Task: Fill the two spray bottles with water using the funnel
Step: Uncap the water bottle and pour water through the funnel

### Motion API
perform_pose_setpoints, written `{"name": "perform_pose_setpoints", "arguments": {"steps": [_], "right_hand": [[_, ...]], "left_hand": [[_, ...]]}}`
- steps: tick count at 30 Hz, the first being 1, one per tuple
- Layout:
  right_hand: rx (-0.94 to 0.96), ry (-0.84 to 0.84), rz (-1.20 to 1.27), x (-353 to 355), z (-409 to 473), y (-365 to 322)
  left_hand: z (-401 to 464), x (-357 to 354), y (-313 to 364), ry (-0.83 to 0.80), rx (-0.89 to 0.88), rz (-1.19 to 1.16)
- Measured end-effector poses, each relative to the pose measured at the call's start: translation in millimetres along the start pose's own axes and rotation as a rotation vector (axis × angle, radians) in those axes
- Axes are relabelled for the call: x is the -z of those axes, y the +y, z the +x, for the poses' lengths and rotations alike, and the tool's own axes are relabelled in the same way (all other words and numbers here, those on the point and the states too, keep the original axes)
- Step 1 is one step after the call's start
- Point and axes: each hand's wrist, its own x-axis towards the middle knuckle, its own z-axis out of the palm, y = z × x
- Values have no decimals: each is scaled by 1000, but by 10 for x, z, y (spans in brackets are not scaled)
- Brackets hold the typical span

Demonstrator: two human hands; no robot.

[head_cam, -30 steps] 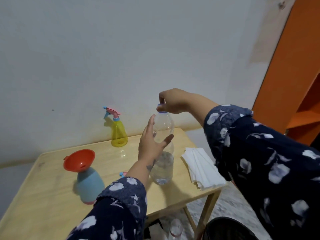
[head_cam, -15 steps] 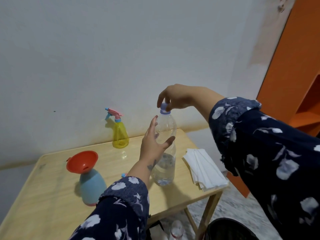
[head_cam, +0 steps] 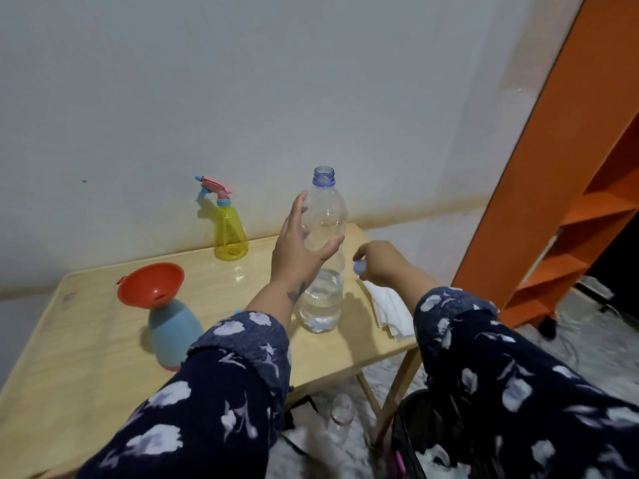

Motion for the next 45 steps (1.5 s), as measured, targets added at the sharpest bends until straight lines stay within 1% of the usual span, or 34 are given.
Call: {"name": "perform_pose_setpoints", "arguments": {"steps": [4,7,11,14,15,16,18,20,22,27,30,32,36,38,40,43,45], "right_hand": [[-87,-40,25,-760,-31,357],[-128,-56,72,-1138,-63,528],[-123,-110,33,-1313,-18,603],[-119,-163,-12,-1269,-1,584],[-102,-148,3,-1235,1,560],[-86,-115,54,-1195,2,521],[-6,-26,231,-1068,-26,379],[100,-21,489,-930,-63,192],[163,13,661,-867,-87,16],[221,270,812,-925,-22,-286],[259,382,746,-920,33,-349],[306,384,648,-885,47,-361],[392,288,488,-711,-57,-392],[430,239,425,-582,-149,-412],[481,177,334,-453,-221,-447],[540,66,198,-302,-281,-536],[551,-4,150,-230,-309,-605]], "left_hand": [[2,9,-18,0,2,4],[7,14,-18,3,6,13],[16,-7,-23,11,4,17],[16,-1,-43,10,10,2],[15,5,-44,7,14,1],[12,9,-45,4,18,-2],[8,17,-45,-1,20,-9],[5,26,-46,-5,16,-10],[-2,41,-50,-3,16,-16],[-15,77,-52,41,35,-37],[-9,107,-23,88,64,-57],[-15,142,5,144,100,-98],[-56,284,56,175,162,-99],[-130,372,110,158,184,-60],[-250,473,123,176,215,-14],[-515,685,-8,316,328,43],[-739,851,-152,418,431,84]]}}
